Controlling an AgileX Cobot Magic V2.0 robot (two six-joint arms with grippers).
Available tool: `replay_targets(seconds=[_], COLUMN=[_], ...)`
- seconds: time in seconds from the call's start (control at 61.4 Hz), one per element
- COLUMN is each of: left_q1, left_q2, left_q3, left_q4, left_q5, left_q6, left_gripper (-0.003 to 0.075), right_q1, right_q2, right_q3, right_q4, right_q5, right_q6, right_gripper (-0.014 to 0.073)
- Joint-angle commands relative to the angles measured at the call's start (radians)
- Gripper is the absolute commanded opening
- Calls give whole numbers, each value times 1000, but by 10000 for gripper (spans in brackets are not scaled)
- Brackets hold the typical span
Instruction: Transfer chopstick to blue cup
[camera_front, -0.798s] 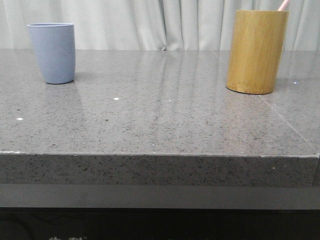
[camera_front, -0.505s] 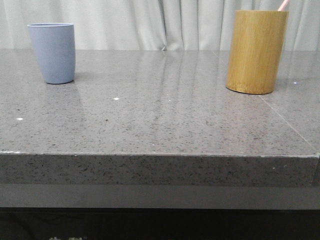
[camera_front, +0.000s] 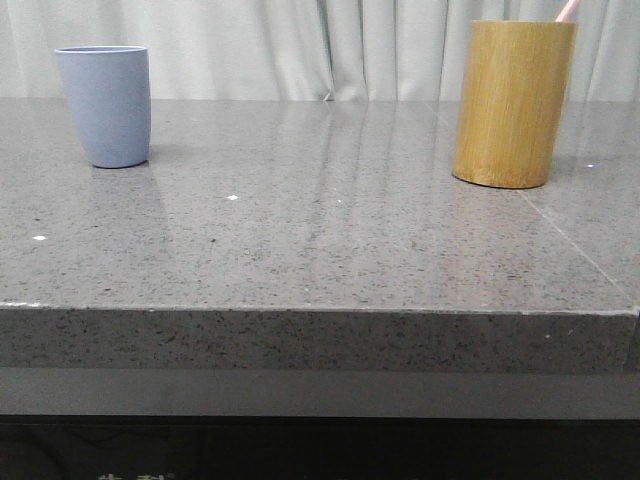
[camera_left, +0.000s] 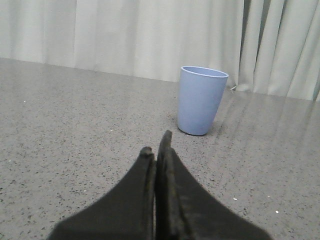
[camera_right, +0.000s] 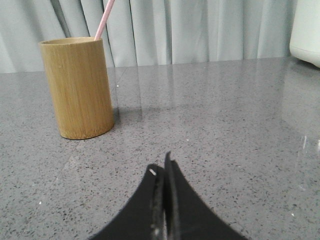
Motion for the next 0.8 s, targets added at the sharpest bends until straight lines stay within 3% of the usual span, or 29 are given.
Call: replay_targets(seconds=[0.0, 0.228, 0.521, 0.782], left_q1=[-8, -8, -8, -8], left_q2=[-24, -19, 6, 193], left_q3=[12, -83, -429, -713], left_q4=[-1, -1, -1, -1], left_q5=[-117, -90, 214, 443], left_q6=[-6, -6, -6, -6], left_gripper=[-19, -19, -19, -19], right_q1=[-7, -5, -5, -5], right_q2=[-21, -21, 30, 223], right_q3=[-3, -77, -378, -685], right_q4=[-2, -2, -2, -2], right_q5=[-92, 4, 184, 367], right_q6=[-5, -5, -5, -5], right_gripper=[-67, -67, -67, -67])
